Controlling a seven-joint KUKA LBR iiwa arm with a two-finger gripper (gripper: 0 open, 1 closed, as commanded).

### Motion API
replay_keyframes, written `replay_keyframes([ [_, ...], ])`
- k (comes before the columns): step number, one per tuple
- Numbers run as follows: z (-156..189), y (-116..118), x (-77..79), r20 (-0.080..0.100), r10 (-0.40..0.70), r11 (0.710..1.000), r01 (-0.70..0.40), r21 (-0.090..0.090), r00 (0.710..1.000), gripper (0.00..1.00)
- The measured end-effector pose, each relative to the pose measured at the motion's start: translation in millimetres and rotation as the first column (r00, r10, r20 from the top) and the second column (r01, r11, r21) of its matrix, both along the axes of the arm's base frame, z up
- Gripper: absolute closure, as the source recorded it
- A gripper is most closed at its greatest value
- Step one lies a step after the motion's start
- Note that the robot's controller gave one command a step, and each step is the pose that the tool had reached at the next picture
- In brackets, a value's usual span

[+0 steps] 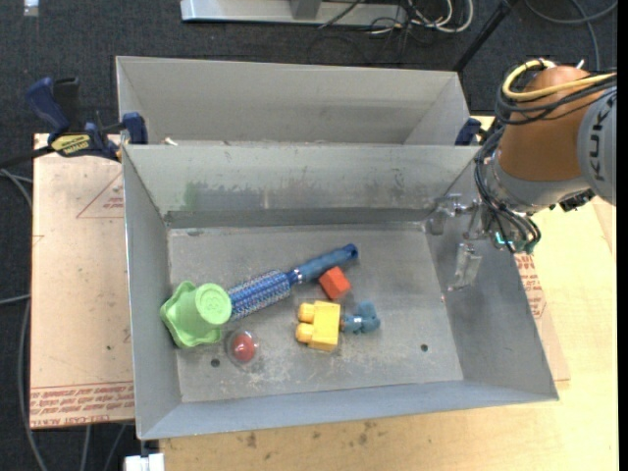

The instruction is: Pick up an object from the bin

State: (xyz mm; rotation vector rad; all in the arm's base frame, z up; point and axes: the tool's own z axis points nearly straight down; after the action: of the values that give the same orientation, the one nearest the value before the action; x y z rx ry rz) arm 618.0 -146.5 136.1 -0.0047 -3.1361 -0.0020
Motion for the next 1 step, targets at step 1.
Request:
replay_keyframes([
  [1, -3.9, 103.4, -12.4, 0.005, 0.121, 0.993, -0.121, 0.004, 0.993, 0.0],
])
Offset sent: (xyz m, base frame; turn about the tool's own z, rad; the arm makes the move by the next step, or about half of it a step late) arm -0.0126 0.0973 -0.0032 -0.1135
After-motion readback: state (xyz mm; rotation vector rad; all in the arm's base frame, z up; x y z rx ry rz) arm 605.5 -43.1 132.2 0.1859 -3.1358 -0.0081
